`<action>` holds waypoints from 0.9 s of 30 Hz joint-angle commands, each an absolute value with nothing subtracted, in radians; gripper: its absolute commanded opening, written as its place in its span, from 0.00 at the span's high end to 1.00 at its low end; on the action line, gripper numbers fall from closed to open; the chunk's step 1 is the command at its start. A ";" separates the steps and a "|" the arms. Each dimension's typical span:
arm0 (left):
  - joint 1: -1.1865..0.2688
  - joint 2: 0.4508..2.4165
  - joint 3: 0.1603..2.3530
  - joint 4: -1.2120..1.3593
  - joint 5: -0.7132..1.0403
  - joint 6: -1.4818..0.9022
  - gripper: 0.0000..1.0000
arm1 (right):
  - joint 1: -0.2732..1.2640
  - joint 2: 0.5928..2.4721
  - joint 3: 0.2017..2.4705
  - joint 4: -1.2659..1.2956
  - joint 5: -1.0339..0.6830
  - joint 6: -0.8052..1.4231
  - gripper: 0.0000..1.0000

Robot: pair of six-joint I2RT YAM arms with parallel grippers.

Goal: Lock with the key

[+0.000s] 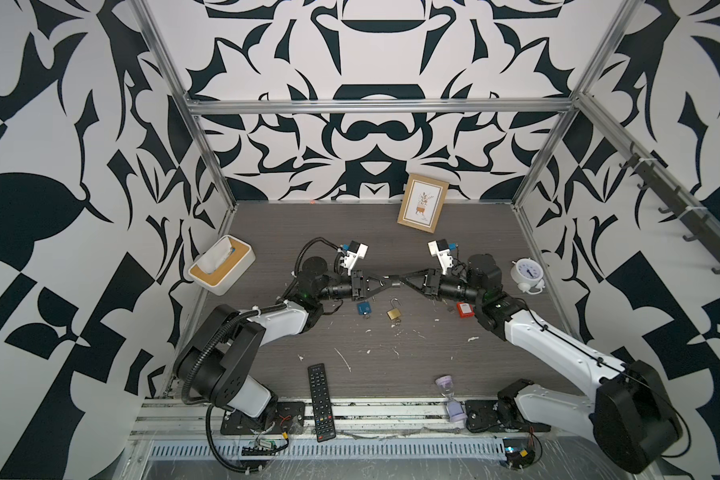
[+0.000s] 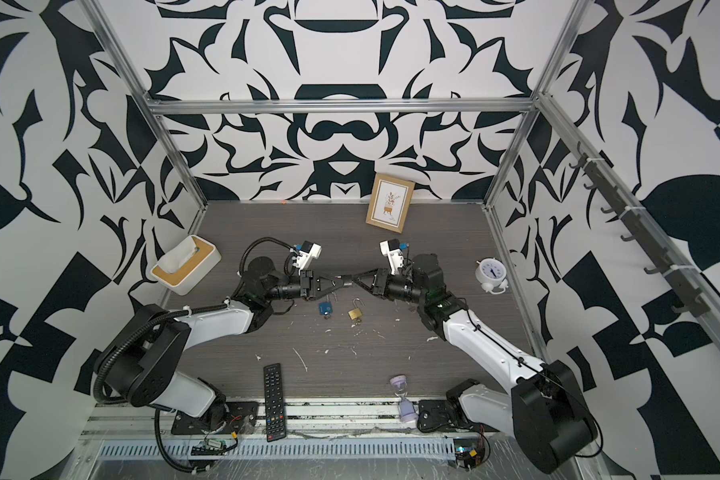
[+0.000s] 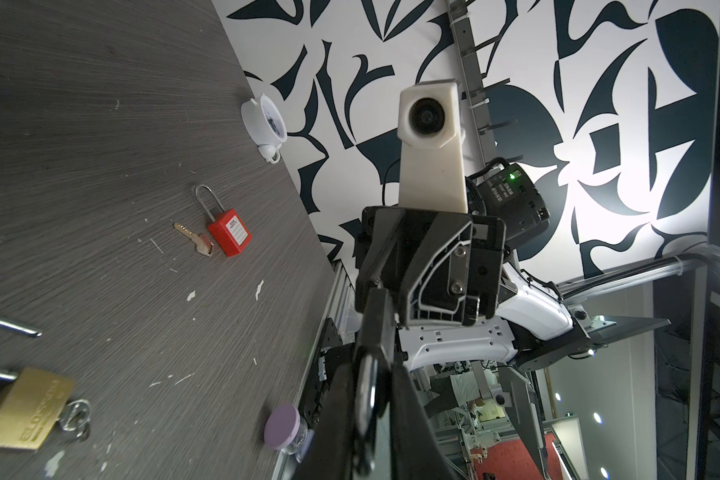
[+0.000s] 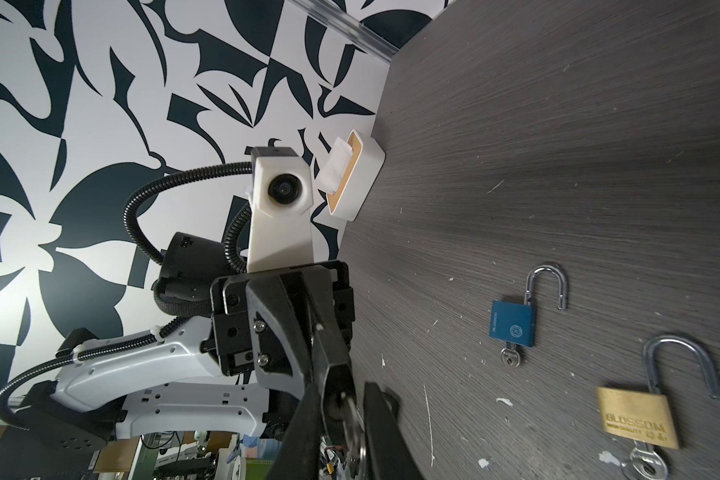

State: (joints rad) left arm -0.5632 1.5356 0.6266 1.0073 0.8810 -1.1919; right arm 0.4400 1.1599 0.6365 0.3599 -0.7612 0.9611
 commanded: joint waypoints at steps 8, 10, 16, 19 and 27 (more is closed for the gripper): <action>-0.564 1.561 0.652 1.095 0.899 -1.220 1.00 | 0.436 1.126 0.649 0.392 -0.779 0.959 0.87; -0.564 1.561 0.648 1.098 0.899 -1.222 1.00 | 0.437 1.127 0.647 0.393 -0.779 0.959 0.90; -0.563 1.561 0.641 1.108 0.908 -1.224 1.00 | 0.423 1.141 0.642 0.397 -0.785 0.957 0.95; -0.563 1.561 0.636 1.111 0.911 -1.223 1.00 | 0.408 1.146 0.638 0.414 -0.795 0.964 1.00; -0.560 1.587 0.632 1.133 0.910 -1.227 1.00 | 0.363 1.153 0.597 0.493 -0.805 1.017 1.00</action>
State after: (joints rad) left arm -0.5632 1.5703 0.6285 1.0779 0.8913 -1.2175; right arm 0.3893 1.1599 0.6086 0.4015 -0.8085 0.9928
